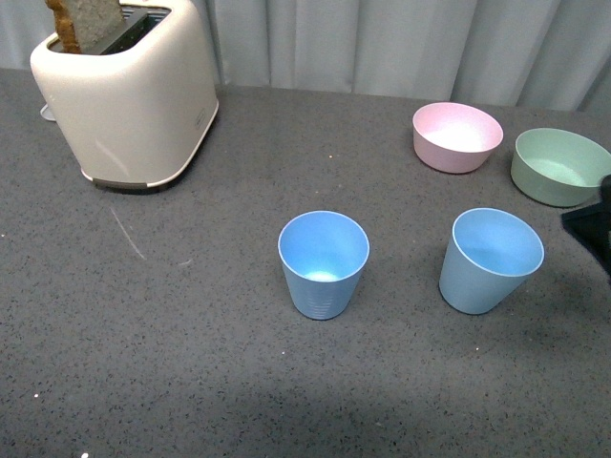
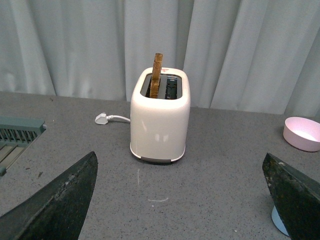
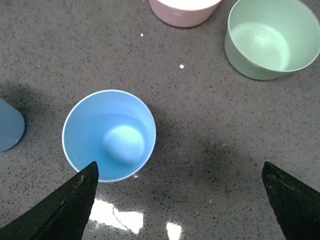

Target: Stack blue cups with both arms

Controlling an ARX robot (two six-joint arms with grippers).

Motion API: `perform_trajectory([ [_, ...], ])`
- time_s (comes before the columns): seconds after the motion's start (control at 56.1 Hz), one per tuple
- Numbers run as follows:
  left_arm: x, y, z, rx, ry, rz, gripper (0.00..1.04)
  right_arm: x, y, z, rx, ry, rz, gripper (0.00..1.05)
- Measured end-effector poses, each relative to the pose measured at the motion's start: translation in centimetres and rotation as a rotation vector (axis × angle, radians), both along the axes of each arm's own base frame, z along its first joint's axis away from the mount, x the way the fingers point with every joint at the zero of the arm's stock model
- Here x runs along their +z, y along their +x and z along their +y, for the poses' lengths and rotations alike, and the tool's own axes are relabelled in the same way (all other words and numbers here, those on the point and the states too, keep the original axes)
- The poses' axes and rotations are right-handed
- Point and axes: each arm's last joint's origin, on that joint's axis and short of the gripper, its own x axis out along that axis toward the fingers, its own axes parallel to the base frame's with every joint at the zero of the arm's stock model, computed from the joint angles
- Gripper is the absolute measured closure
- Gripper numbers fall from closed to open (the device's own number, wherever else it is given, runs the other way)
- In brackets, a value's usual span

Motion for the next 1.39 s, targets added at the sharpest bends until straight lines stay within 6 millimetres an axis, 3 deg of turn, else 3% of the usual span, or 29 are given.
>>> perform_trajectory([
  [0.25, 0.0, 0.0, 0.0, 0.000, 0.000, 0.000, 0.07, -3.0, 4.1, 1.6, -0.021, -0.005, 0.165, 0.10],
  [0.41, 0.0, 0.0, 0.0, 0.000, 0.000, 0.000, 0.07, -4.0, 5.2, 2.1, -0.036, 0.001, 0.199, 0.14],
  [0.767, 0.0, 0.0, 0.0, 0.000, 0.000, 0.000, 0.07, -4.5, 5.5, 2.5, -0.051, 0.013, 0.224, 0.64],
  [0.963, 0.0, 0.0, 0.0, 0.000, 0.000, 0.000, 0.07, -4.6, 5.4, 2.6, -0.058, 0.017, 0.231, 1.02],
  [1.213, 0.0, 0.0, 0.0, 0.000, 0.000, 0.000, 0.07, -3.0, 5.4, 3.0, -0.026, 0.056, 0.225, 1.04],
  [1.391, 0.0, 0.0, 0.0, 0.000, 0.000, 0.000, 0.07, 2.0, 5.6, 5.1, 0.067, 0.160, 0.140, 1.04],
])
